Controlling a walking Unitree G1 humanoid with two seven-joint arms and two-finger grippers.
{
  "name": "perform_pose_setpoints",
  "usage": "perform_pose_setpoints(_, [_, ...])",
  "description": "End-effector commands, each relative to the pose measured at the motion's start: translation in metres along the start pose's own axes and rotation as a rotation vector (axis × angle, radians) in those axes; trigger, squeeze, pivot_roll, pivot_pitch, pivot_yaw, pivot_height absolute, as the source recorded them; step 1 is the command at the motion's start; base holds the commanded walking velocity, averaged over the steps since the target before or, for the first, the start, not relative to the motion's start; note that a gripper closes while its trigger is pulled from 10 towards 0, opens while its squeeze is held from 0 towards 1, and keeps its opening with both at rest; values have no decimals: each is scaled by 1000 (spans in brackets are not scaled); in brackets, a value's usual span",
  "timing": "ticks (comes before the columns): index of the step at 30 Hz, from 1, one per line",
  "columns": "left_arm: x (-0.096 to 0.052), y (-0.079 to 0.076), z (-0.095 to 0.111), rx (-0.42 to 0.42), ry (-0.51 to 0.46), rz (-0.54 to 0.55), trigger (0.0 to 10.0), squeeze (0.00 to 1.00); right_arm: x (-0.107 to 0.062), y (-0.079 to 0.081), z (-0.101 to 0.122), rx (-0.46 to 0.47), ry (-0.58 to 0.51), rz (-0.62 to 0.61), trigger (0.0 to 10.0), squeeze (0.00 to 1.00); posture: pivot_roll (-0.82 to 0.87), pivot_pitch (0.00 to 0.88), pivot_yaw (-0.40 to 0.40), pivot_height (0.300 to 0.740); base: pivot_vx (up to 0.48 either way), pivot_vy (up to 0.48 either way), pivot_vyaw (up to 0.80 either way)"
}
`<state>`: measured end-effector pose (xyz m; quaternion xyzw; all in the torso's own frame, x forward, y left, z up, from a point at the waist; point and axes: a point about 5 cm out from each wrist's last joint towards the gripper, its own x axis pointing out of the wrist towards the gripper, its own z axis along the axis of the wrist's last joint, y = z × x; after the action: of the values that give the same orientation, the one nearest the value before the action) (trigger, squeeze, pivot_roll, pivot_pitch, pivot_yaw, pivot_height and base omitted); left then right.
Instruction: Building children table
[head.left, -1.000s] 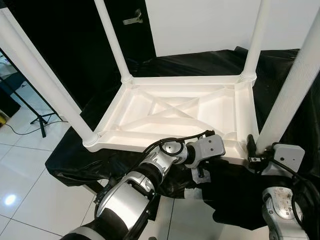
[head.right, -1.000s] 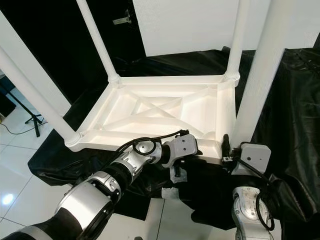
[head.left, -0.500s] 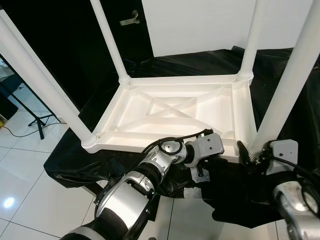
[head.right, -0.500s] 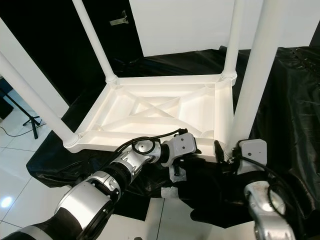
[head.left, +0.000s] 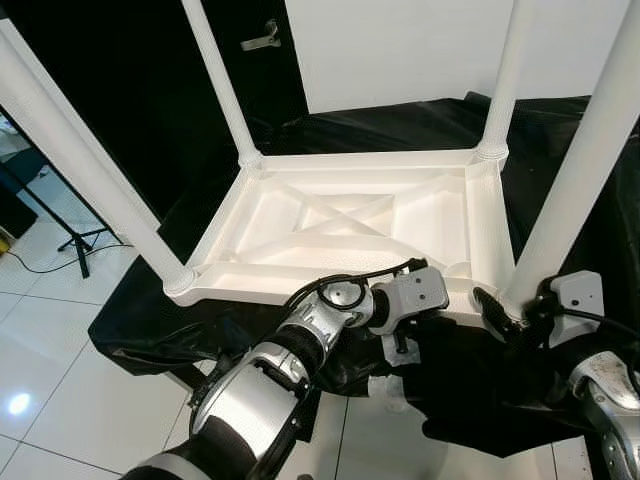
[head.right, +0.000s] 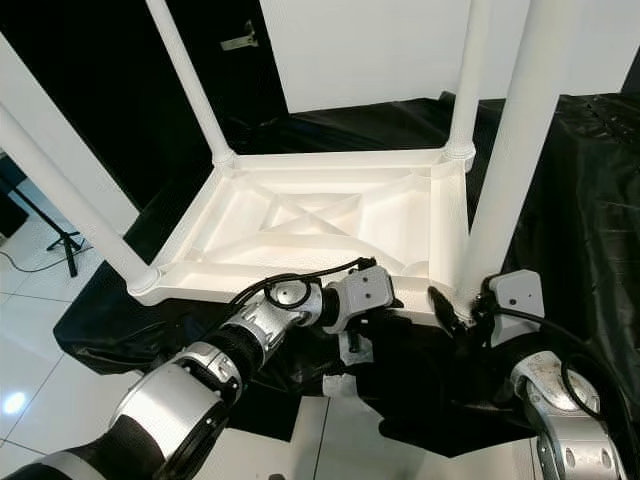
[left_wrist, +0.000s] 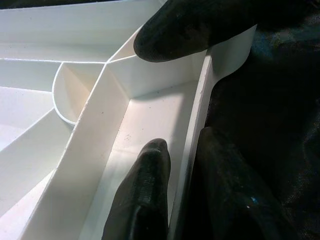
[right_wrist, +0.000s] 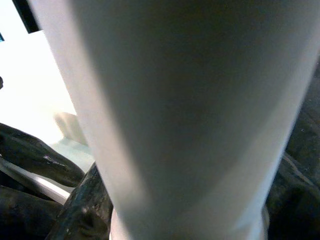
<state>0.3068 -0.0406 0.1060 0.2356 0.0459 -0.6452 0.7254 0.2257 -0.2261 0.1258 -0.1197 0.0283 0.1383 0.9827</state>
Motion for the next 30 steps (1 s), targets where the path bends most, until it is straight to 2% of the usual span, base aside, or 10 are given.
perform_pose_setpoints(1, [3,-8,-18,-57,74,53,10000,0,-3,10,-16,41,56,-93,0,0,-49,0,140,740,0,0,0])
perform_pose_setpoints(5, [2,-7,-18,-57,74,58,10000,0,-16,20,-21,70,-5,-418,0,0,-39,0,137,740,0,0,0])
perform_pose_setpoints(14, [0,-8,-21,-60,80,56,10000,0,-27,28,-22,52,-5,-622,0,0,-29,0,138,740,0,0,0])
perform_pose_setpoints(19, [1,-10,-21,-61,79,52,10000,0,-23,31,-23,60,-1,-616,0,0,-30,0,137,740,0,0,0])
perform_pose_setpoints(20, [2,-10,-20,-61,76,51,10000,0,-20,34,-22,44,0,-592,8275,0,-34,0,135,740,0,0,0])
perform_pose_setpoints(21, [2,-10,-20,-61,76,51,10000,0,-20,34,-22,44,0,-592,8275,0,-34,0,135,740,0,0,0])
perform_pose_setpoints(22, [3,-11,-19,-62,73,50,10000,0,-17,35,-21,54,-12,-555,10000,1000,-38,0,134,740,0,0,0])
perform_pose_setpoints(27, [4,-12,-19,-62,72,48,10000,0,-8,37,-12,37,-58,-412,10000,1000,-49,0,135,740,0,0,0])
perform_pose_setpoints(28, [4,-12,-19,-62,70,46,10000,0,-6,35,-5,-10,-97,-337,10000,0,-51,0,135,740,0,0,0])
perform_pose_setpoints(30, [5,-12,-19,-62,69,45,10000,0,-5,31,1,-48,-117,-297,10000,0,-54,0,135,740,0,0,0])
